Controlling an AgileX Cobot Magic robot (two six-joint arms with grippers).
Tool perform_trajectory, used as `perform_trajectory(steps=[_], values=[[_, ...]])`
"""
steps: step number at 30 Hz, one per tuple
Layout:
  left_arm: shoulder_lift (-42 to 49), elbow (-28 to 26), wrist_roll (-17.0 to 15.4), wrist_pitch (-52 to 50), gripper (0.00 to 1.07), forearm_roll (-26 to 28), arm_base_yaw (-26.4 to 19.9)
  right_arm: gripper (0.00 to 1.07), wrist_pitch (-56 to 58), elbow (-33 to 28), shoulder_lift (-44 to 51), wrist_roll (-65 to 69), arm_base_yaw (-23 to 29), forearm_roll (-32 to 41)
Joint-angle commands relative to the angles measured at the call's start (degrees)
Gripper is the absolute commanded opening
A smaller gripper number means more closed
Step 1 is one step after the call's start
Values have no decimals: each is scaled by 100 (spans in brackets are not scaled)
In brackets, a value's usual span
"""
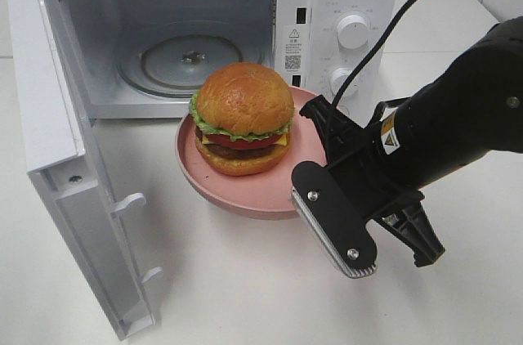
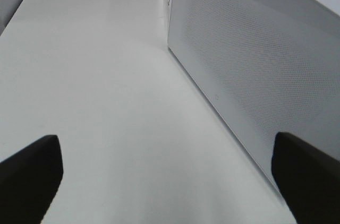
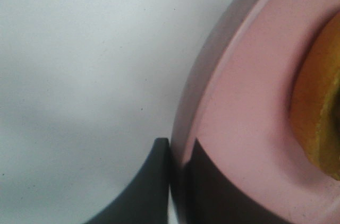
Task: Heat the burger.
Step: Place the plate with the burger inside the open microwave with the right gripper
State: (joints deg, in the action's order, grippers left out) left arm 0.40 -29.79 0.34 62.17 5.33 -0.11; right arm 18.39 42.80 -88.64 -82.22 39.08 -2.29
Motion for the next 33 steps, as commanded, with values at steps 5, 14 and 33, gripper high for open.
perform_trajectory(steps=[5, 14, 33], values=[[86, 11, 0, -80, 100, 6, 29, 0, -647, 97, -11, -57, -23, -23], [86, 11, 0, -80, 100, 6, 29, 0, -653, 607, -498, -17, -23, -23], [86, 11, 0, -80, 100, 6, 29, 0, -493, 1811, -1461, 258, -23, -40]])
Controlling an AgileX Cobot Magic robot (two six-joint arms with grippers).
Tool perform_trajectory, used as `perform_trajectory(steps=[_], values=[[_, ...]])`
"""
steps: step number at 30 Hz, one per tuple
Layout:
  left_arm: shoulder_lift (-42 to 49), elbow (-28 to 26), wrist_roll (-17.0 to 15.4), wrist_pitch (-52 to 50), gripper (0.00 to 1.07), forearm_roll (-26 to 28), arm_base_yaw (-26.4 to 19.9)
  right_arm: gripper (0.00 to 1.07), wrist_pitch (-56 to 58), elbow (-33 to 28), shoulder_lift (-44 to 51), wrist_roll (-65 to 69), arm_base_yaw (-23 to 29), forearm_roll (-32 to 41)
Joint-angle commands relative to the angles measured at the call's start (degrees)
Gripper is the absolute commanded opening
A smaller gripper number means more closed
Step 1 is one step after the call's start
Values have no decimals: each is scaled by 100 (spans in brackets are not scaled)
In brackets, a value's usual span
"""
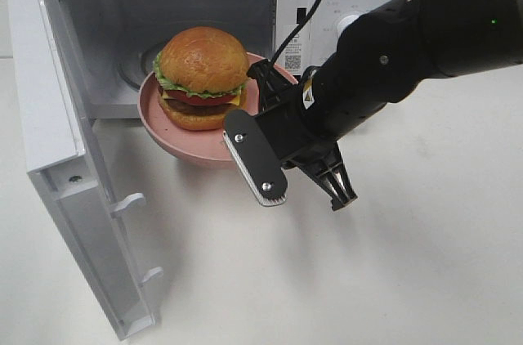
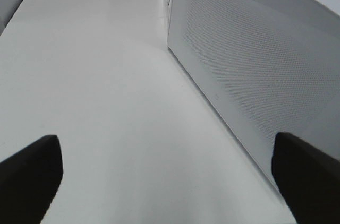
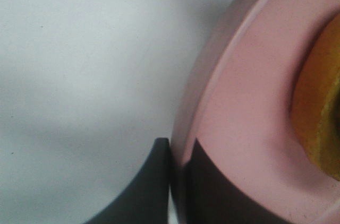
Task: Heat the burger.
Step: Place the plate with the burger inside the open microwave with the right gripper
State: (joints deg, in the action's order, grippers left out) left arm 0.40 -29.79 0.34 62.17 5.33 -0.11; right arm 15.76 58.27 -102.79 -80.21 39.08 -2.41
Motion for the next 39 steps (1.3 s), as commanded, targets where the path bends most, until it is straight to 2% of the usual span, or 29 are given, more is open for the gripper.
perform_trajectory(steps=[1, 12, 23, 31, 33, 39], values=[[86, 11, 0, -80, 100, 6, 29, 0, -229, 264, -46, 57, -23, -29], [86, 11, 0, -80, 100, 6, 29, 0, 92, 951, -521, 103, -11, -103], [86, 11, 0, -80, 100, 6, 29, 0, 510, 1874, -1020, 1077, -11, -739], [86, 11, 0, -80, 100, 6, 29, 0, 544, 2292, -1306, 1157, -11, -739], [86, 11, 0, -80, 100, 6, 29, 0, 728, 2641, -1524, 1163, -11, -785], [86, 11, 0, -80, 100, 6, 29, 0, 911, 3031, -1765, 1278, -11, -785]])
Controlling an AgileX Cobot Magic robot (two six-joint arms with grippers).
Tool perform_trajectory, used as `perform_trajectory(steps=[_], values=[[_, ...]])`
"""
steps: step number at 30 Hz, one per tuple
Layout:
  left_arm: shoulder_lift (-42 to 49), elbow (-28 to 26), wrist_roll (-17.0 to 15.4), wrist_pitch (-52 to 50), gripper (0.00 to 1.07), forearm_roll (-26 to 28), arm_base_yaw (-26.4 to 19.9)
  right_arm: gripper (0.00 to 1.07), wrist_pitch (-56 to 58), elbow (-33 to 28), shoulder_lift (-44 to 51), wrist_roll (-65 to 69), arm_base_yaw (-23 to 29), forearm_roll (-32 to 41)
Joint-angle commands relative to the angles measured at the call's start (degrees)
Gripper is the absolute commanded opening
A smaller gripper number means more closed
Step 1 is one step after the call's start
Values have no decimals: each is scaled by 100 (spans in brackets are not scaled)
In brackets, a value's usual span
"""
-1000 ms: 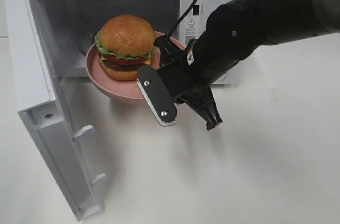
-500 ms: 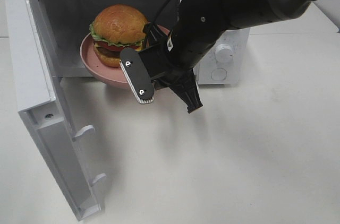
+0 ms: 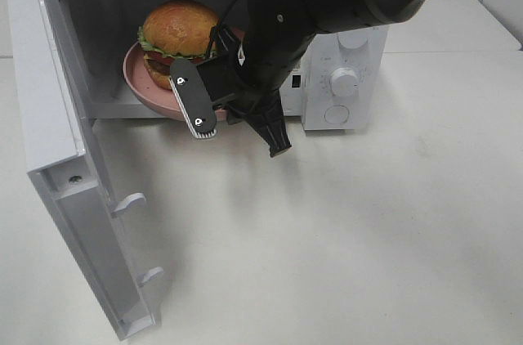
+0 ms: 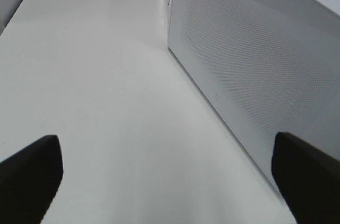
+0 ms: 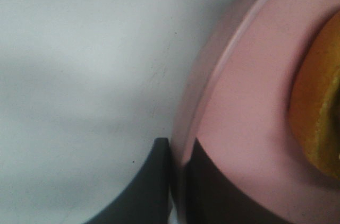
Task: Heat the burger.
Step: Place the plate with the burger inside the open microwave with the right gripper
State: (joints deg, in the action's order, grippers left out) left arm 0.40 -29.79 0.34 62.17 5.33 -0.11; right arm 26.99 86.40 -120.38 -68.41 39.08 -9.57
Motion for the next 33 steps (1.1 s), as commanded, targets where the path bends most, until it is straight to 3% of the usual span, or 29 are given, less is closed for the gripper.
perform_trajectory(steps=[1, 16, 33], values=[[86, 11, 0, -80, 100, 6, 29, 0, -155, 424, -115, 155, -11, -69], [86, 11, 0, -80, 100, 6, 29, 0, 281, 1816, -900, 665, -11, -384], [86, 11, 0, -80, 100, 6, 29, 0, 264, 2773, -1558, 831, -11, -481]])
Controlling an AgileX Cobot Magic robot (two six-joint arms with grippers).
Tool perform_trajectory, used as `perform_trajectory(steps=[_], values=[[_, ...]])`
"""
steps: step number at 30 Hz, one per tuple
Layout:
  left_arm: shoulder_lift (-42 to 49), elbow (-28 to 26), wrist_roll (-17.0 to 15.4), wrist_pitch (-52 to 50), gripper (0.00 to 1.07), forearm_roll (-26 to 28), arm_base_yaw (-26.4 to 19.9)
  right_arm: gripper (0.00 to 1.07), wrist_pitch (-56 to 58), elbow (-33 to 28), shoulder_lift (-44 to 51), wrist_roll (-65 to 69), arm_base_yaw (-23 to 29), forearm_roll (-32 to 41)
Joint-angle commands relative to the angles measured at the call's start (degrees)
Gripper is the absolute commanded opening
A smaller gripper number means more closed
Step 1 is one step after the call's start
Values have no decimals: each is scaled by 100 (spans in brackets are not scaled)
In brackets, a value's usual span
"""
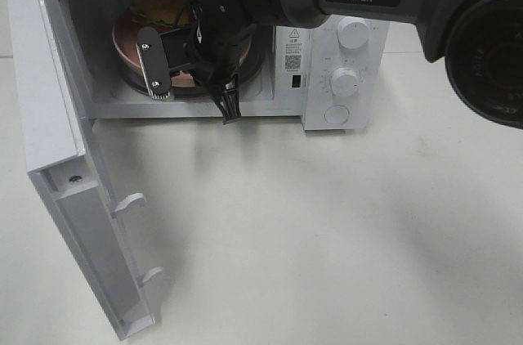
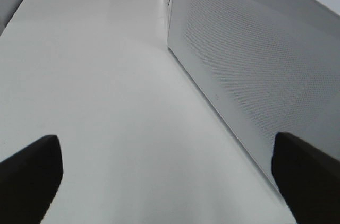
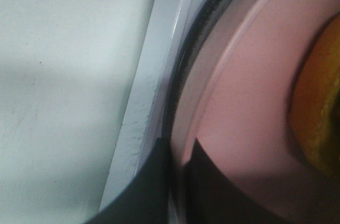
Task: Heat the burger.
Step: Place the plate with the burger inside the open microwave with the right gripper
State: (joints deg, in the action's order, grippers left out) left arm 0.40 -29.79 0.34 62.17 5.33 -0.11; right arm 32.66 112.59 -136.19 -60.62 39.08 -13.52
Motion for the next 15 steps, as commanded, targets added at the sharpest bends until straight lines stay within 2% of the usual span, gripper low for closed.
perform_trajectory(steps=[1, 8, 15], values=[[86, 11, 0, -80, 100, 6, 29, 0, -304, 155, 23, 52, -11, -86], [86, 11, 0, -80, 100, 6, 29, 0, -355, 195, -80, 52, -11, -74], [86, 11, 0, -80, 100, 6, 29, 8, -470, 195, -97, 52, -11, 92]])
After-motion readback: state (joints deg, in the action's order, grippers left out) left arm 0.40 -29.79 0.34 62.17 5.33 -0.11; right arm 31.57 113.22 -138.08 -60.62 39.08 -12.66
